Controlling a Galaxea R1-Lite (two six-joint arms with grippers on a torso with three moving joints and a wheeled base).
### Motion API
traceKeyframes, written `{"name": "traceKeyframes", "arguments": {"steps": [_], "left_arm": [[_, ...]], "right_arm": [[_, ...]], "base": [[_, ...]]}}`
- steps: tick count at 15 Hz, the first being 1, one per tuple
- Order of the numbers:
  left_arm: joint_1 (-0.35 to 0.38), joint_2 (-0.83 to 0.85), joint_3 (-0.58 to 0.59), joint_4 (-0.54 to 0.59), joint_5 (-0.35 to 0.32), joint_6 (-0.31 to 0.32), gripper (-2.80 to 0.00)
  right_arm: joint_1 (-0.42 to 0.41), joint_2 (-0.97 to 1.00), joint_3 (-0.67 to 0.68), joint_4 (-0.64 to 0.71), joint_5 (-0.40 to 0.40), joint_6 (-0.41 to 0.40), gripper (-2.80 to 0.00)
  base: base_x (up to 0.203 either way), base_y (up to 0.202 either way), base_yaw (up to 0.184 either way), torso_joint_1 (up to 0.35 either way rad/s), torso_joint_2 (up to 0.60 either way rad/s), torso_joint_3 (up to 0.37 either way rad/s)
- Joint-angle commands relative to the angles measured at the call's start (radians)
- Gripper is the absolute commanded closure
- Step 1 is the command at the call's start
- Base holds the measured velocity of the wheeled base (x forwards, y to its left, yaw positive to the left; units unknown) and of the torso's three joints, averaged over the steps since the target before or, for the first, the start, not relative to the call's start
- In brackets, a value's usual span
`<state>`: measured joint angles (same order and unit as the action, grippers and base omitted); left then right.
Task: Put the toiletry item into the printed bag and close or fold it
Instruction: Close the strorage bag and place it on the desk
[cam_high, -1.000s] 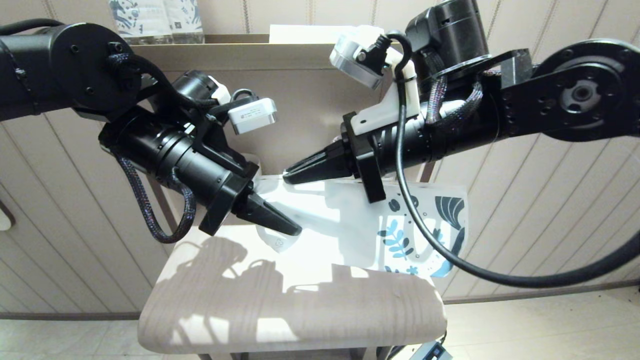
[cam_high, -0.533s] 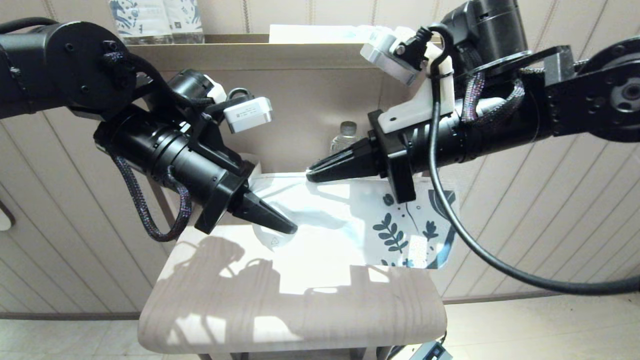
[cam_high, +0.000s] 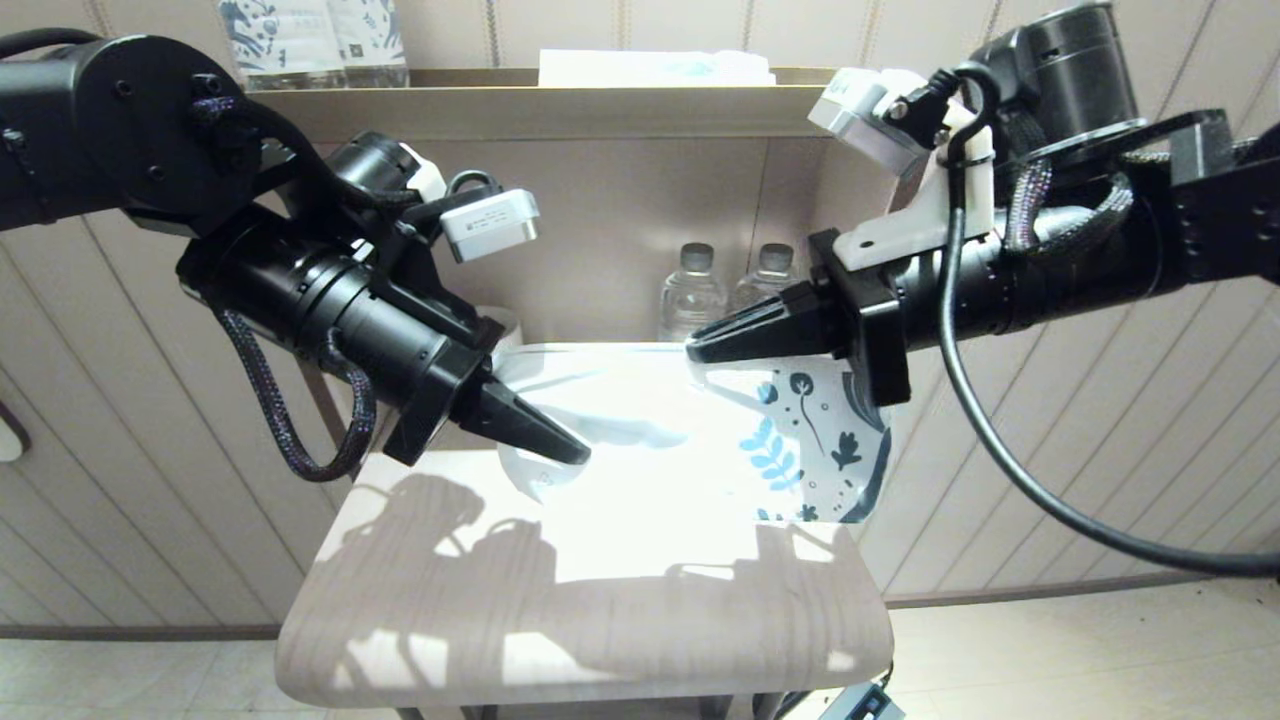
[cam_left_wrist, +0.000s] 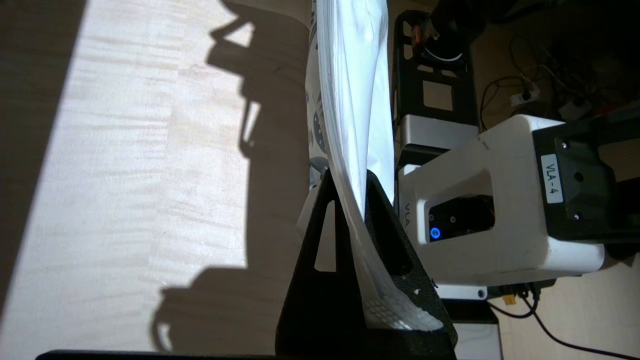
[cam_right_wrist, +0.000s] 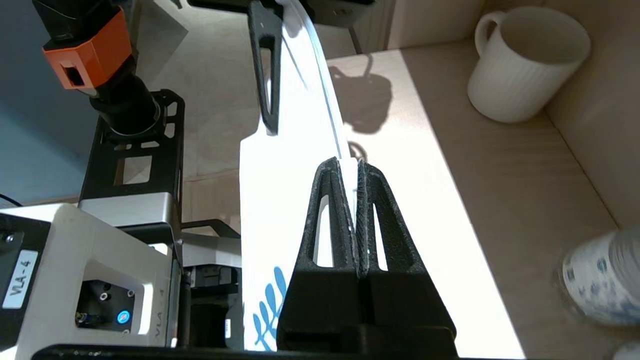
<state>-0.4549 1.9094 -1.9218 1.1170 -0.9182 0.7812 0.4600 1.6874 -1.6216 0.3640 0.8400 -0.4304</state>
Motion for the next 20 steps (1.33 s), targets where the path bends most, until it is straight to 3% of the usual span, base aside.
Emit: {"name": "traceKeyframes", "arguments": {"steps": [1, 9, 13, 20], "left_arm": [[-0.001, 0.0, 0.0, 0.006, -0.005, 0.004, 0.0], [0.004, -0.001, 0.0, 0.004, -0.01, 0.004, 0.0], [0.004, 0.002, 0.0, 0.006, -0.011, 0.004, 0.0], [0.004, 0.002, 0.0, 0.006, -0.011, 0.005, 0.0]], "right_arm": [[-0.041, -0.041, 0.041, 0.003, 0.008, -0.003, 0.0], [-0.175, -0.15, 0.248, -0.084, 0.046, -0.01, 0.0], [-0.24, -0.177, 0.297, -0.088, 0.077, -0.01, 0.0], [-0.284, -0.21, 0.332, -0.091, 0.091, -0.011, 0.0]], "base": [[0.0, 0.0, 0.0, 0.0, 0.0, 0.0], [0.0, 0.0, 0.0, 0.0, 0.0, 0.0], [0.0, 0.0, 0.0, 0.0, 0.0, 0.0], [0.0, 0.0, 0.0, 0.0, 0.0, 0.0]]}}
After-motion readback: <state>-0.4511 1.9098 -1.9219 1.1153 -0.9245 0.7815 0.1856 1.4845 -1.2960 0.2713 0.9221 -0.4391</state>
